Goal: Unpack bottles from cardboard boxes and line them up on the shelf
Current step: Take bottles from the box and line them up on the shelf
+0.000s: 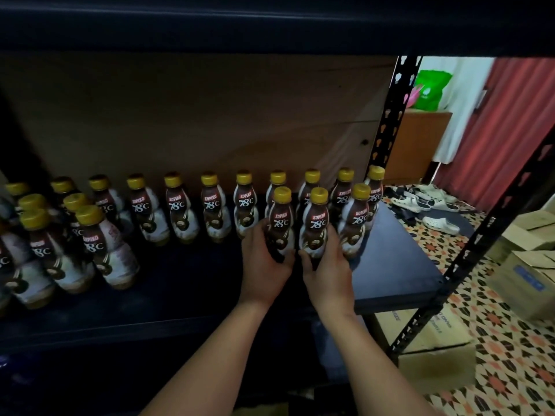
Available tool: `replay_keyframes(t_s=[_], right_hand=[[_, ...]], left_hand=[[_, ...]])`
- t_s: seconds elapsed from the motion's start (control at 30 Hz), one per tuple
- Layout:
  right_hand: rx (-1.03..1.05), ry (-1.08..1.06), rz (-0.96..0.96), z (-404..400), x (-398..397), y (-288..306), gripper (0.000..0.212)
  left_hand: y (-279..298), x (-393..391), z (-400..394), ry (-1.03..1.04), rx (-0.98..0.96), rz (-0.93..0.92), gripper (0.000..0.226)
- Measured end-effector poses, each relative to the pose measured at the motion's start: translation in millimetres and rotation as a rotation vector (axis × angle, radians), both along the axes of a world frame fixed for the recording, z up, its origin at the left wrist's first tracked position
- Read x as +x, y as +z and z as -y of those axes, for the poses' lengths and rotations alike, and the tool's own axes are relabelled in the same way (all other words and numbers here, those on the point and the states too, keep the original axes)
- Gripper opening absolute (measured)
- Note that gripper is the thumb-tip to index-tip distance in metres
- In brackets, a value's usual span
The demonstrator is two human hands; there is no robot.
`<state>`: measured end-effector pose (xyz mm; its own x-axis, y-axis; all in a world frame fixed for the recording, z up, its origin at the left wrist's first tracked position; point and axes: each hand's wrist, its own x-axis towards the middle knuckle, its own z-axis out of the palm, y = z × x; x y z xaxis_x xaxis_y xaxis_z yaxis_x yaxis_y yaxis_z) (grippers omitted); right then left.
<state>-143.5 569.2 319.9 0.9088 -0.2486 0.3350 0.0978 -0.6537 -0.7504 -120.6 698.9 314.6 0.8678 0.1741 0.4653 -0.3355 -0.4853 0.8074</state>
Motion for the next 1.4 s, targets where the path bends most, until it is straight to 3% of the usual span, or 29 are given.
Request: replay_keyframes(t_s=[1.4], right_hand=[[0.022, -0.026, -0.049, -1.3, 3.3, -4.0, 0.072]], left_hand=[[-5.6, 1.8, -5.1, -0.031, -0.173, 0.049, 0.058]])
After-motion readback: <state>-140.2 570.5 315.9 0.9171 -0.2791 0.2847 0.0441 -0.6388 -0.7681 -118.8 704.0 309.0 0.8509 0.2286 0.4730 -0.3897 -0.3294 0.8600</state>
